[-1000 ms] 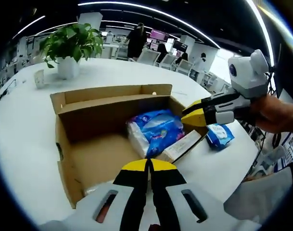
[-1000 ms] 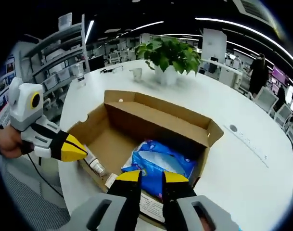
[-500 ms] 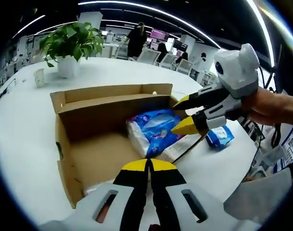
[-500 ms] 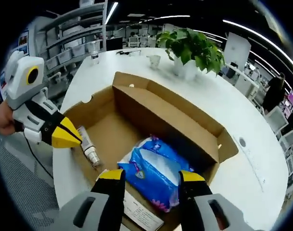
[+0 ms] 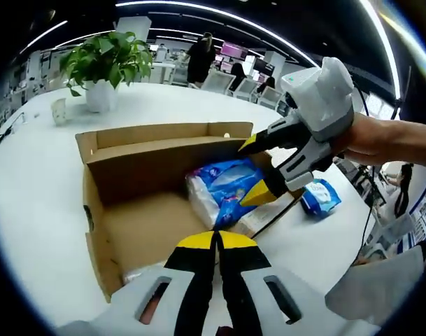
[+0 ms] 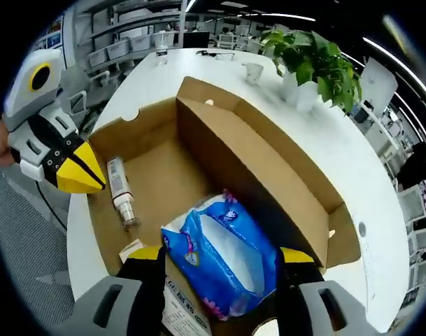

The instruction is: Operate the shoe box by opening the lid, removing the specified soft item, and placing it in the target area until the item is outside and the box remains undamaged.

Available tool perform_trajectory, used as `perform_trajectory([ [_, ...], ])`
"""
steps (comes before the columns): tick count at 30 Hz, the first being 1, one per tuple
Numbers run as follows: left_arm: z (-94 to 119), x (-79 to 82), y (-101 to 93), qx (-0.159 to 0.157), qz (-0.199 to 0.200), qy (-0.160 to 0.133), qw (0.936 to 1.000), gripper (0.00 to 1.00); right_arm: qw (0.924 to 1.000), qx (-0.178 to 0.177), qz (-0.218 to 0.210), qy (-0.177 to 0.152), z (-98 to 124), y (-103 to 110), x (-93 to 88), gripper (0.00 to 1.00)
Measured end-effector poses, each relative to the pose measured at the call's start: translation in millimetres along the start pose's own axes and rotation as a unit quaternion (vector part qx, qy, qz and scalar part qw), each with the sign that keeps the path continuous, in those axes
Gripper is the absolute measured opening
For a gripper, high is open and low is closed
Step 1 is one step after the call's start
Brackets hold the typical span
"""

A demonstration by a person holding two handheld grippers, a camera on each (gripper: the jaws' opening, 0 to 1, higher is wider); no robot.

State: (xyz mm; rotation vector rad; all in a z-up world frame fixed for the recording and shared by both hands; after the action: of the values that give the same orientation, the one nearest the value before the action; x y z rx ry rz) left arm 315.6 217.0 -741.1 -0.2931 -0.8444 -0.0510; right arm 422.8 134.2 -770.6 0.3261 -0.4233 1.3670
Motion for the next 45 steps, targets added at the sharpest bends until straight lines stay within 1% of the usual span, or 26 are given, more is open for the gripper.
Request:
perform_trajectory([
  [2, -1, -0.7, 3.3, 0.004, 0.006, 0.002, 1.0, 0.0, 0.9998, 0.01, 0.009, 0.013, -5, 1, -1.7, 0.67],
  [5, 1, 0.4, 3.9, 0.006, 0.008, -0.001, 0.9999, 0.0, 0.9996, 0.015, 0.015, 0.016, -10, -2, 0.7, 0.66],
  [8, 1, -0.2, 3.4, 0.006, 0.005, 0.0, 1.0, 0.0, 0.9989, 0.026, 0.026, 0.03, -15, -1, 0.3, 0.68],
  [10, 1, -1.1, 3.4, 0.006, 0.005, 0.002, 1.0, 0.0, 0.9983, 0.033, 0.028, 0.038, -20, -1, 0.8, 0.67],
  [12, 1, -0.8, 3.8, 0.006, 0.005, 0.002, 1.0, 0.0, 0.997, 0.035, 0.048, 0.05, -23, -3, 1.4, 0.68],
  [13, 1, -0.7, 3.9, 0.006, 0.006, 0.002, 1.0, 0.0, 0.9949, 0.041, 0.063, 0.067, -24, -2, -1.1, 0.67],
  [14, 1, -1.0, 4.4, 0.007, 0.006, 0.002, 1.0, 0.0, 0.9944, 0.043, 0.067, 0.069, -27, -2, -1.4, 0.66],
  [15, 1, -1.2, 4.7, 0.007, 0.007, 0.003, 0.9999, 0.0, 0.9947, 0.044, 0.065, 0.067, -29, -2, -0.9, 0.65],
  [17, 1, -1.7, 4.8, 0.007, 0.008, 0.004, 0.9999, 0.0, 0.9945, 0.048, 0.06, 0.071, -33, -3, -2.5, 0.65],
  [19, 1, -1.6, 4.9, 0.007, 0.008, 0.003, 0.9999, 0.0, 0.9939, 0.052, 0.057, 0.078, -36, -3, -4.3, 0.65],
  [22, 1, -2.1, 4.7, 0.007, 0.008, 0.004, 0.9999, 0.0, 0.9924, 0.054, 0.065, 0.089, -42, -1, -8.5, 0.65],
  [25, -2, -2.5, 4.7, 0.007, 0.007, 0.006, 0.9999, 0.0, 0.9921, 0.055, 0.053, 0.1, -49, -2, -14.0, 0.63],
  [29, -2, -3.1, 4.7, 0.005, 0.005, 0.006, 1.0, 0.0, 0.9913, 0.053, 0.057, 0.106, -56, -2, -16.3, 0.65],
  [32, -2, -2.5, 5.6, 0.005, 0.008, 0.005, 0.9999, 0.0, 0.9911, 0.061, 0.053, 0.106, -56, -3, -16.6, 0.65],
  [34, -3, -1.3, 6.7, 0.007, 0.011, 0.004, 0.9999, 0.0, 0.9917, 0.064, 0.052, 0.099, -56, -3, -17.5, 0.64],
  [37, -3, -1.3, 5.9, 0.006, 0.01, 0.004, 0.9999, 0.0, 0.9923, 0.064, 0.048, 0.094, -56, -2, -18.2, 0.61],
  [40, -3, -1.2, 6.9, 0.008, 0.012, 0.003, 0.9999, 0.0, 0.9935, 0.056, 0.041, 0.09, -53, 1, -17.1, 0.48],
  [43, -3, -3.0, 9.7, 0.012, 0.016, 0.006, 0.9998, 0.0, 0.9954, 0.046, 0.025, 0.08, -49, 2, -13.9, 0.4],
  [45, -4, -4.9, 11.0, 0.015, 0.017, 0.009, 0.9997, 0.0, 0.9959, 0.043, 0.019, 0.077, -47, 2, -13.1, 0.37],
])
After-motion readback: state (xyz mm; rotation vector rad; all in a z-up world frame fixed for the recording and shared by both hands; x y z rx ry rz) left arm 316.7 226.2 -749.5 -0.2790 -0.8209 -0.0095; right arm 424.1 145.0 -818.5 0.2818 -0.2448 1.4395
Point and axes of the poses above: the point that each gripper's makers call its tool centre point, and the gripper's own axes: z roughly backward along the fingers, y roughly to its left, x roughly out of its top, the point moved 2 cm from there along z, roughly backward along the fingers, and after that the axes turned 7 degrees about x, right-handed, at the moved point
